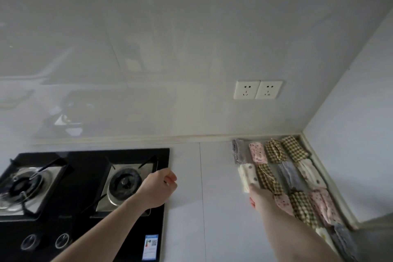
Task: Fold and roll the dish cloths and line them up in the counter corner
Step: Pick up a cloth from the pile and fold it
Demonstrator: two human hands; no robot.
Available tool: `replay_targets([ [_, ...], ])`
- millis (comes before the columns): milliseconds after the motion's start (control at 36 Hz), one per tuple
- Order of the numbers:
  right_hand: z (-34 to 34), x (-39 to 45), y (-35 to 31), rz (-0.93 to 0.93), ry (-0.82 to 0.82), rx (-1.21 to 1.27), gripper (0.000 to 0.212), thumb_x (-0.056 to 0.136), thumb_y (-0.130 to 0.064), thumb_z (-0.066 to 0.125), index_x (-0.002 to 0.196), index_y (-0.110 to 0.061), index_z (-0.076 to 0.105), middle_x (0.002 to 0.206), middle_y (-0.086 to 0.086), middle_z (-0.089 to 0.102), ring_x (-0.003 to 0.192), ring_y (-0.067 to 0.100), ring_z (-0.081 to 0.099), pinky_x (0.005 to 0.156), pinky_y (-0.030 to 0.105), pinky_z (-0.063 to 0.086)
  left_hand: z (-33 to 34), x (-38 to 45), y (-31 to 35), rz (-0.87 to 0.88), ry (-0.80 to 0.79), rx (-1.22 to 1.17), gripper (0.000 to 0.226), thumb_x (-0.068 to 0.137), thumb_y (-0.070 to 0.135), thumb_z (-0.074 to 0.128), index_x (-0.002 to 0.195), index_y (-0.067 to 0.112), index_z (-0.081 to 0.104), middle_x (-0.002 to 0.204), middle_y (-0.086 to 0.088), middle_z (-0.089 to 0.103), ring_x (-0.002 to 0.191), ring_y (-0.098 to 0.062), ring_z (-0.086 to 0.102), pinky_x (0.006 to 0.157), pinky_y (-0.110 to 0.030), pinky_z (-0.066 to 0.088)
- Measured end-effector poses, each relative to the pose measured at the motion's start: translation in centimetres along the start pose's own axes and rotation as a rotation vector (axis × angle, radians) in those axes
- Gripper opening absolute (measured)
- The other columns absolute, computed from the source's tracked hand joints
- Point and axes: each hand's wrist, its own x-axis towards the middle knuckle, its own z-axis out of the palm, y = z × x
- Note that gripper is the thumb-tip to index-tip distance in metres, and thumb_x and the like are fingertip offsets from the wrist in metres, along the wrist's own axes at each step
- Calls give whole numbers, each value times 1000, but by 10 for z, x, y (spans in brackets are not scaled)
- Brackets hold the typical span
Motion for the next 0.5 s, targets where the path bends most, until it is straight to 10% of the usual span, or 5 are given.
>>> replay_targets([
  [167, -2, -91, -2, 0, -12, 192, 50, 93, -51, 60, 108, -4, 59, 103, 21, 66, 85, 34, 67, 71, 41, 58, -6, -13, -16, -6, 14, -11, 12, 89, 29, 63, 99, 33, 68, 89, 17, 71, 90, -3, 66, 89, -28, 54],
  [278, 51, -72, 38, 51, 6, -45, 98, 89, -66, 50, 152, 5, 24, 149, 27, 42, 130, 42, 52, 109, 53, 44, -11, -36, -42, -30, 37, -45, 11, 90, 25, 66, 98, 32, 67, 88, 15, 72, 86, -3, 64, 76, -19, 47],
  [500, 129, -258, -13, -314, -289, -235, 55, 93, -32, 63, 141, -11, 46, 141, 12, 50, 121, 26, 58, 86, 25, 47, -42, -111, -142, -102, 80, -85, 14, 88, 23, 68, 100, 30, 68, 90, 13, 73, 88, -3, 66, 80, -22, 51],
])
